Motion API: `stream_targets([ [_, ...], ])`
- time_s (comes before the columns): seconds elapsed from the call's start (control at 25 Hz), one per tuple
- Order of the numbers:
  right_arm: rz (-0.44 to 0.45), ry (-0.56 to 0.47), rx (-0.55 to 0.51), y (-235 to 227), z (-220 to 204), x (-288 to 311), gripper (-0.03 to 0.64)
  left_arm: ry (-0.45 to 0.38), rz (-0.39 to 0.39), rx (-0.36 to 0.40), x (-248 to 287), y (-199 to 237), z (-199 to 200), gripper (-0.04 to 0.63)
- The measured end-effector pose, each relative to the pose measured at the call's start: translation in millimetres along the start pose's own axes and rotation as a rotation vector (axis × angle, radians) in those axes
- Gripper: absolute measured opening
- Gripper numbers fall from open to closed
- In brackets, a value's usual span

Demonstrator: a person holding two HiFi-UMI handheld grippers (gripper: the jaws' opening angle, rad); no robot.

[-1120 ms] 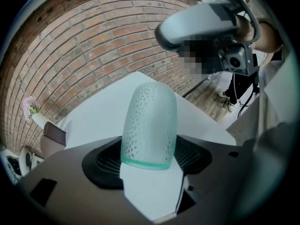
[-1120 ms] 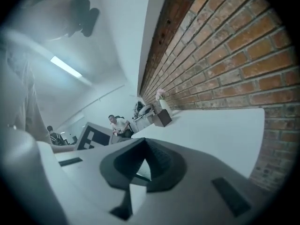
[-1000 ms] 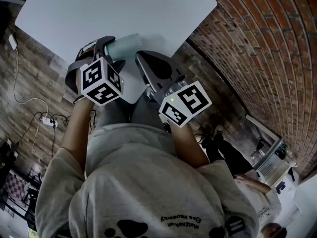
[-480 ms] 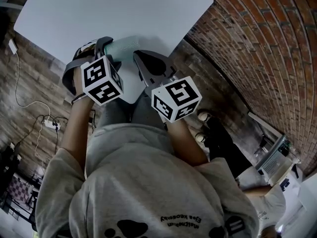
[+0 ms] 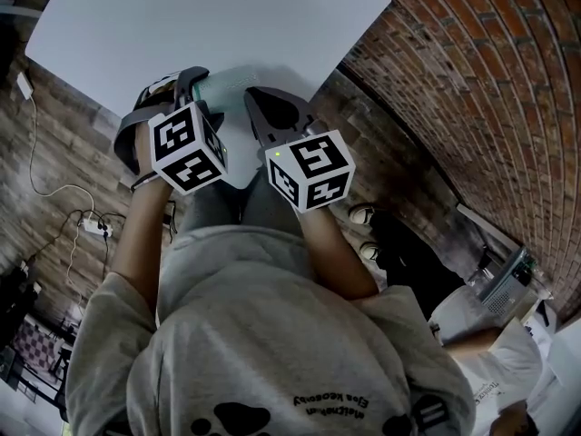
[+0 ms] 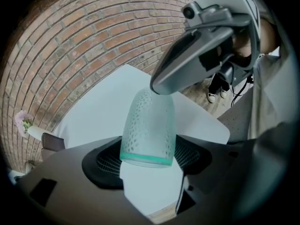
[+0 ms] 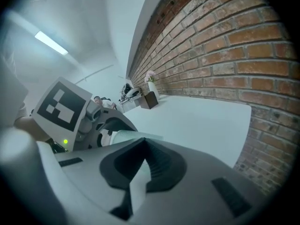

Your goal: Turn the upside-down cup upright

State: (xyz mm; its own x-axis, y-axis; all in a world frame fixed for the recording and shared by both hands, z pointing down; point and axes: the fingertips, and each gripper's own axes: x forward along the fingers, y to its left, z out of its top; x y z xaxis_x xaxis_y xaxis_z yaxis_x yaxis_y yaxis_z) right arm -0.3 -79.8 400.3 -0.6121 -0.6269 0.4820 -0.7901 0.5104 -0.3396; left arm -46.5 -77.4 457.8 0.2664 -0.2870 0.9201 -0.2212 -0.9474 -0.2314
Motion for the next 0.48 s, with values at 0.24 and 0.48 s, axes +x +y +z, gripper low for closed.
stream_targets([
  [0.24,-0.024,0.013,0.015,-9.0,-8.5,4.9,0.006,-0.004,-0.01,0.009,-2.5,-2.8,1.7,0.322],
  [0.48,-0.037,0.031,0.033,-20.1,-16.5,8.8,0.006,-0.007,-0.019,0.019,-1.8,-4.9,7.8,0.322],
])
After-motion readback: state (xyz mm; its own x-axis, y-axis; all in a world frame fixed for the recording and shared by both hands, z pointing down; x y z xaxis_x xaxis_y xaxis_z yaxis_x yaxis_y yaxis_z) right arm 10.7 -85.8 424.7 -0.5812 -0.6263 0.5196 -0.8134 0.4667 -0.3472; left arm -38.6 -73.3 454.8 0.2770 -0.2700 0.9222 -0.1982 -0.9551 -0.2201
